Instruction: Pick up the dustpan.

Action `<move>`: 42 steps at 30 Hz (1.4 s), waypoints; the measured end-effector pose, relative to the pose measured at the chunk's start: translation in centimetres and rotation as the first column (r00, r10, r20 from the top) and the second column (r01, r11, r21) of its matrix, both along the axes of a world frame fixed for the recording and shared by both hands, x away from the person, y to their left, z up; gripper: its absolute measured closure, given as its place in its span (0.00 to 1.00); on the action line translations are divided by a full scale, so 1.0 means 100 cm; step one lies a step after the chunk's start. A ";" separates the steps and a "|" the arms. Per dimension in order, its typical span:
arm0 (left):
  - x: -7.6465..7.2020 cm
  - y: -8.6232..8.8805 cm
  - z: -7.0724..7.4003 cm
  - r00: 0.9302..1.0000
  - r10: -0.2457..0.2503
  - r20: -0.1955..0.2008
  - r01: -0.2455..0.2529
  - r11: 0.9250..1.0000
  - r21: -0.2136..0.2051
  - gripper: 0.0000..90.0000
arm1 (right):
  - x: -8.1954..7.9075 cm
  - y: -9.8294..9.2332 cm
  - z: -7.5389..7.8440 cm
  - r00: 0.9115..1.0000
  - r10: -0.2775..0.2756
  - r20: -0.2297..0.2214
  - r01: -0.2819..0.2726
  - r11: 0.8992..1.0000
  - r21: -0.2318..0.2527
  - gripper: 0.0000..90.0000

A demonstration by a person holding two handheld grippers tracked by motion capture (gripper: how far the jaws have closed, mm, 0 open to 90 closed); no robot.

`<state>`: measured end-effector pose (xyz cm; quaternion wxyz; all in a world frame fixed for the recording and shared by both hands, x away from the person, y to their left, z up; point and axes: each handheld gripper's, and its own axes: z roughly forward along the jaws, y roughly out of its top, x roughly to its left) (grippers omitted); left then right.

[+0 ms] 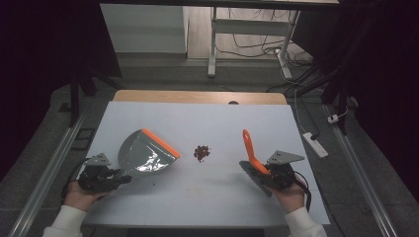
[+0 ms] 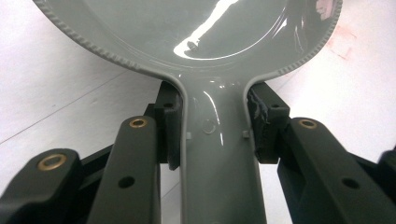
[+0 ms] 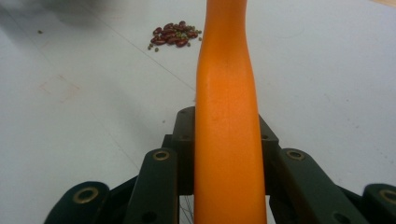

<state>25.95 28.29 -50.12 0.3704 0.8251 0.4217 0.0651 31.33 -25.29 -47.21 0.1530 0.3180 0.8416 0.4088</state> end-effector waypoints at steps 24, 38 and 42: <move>0.014 -0.038 0.001 0.980 -0.192 -0.048 0.195 0.979 0.066 0.68 | 0.012 0.023 0.010 1.000 0.021 0.021 -0.022 1.000 0.022 0.78; 0.030 -0.050 0.008 0.954 -0.293 -0.059 0.297 0.950 0.099 0.68 | 0.038 0.055 0.029 0.999 0.009 0.031 -0.009 1.000 0.021 0.78; 0.027 -0.051 0.008 0.949 -0.308 -0.073 0.315 0.943 0.107 0.68 | 0.047 0.073 0.037 0.999 0.007 0.044 -0.007 1.000 0.008 0.78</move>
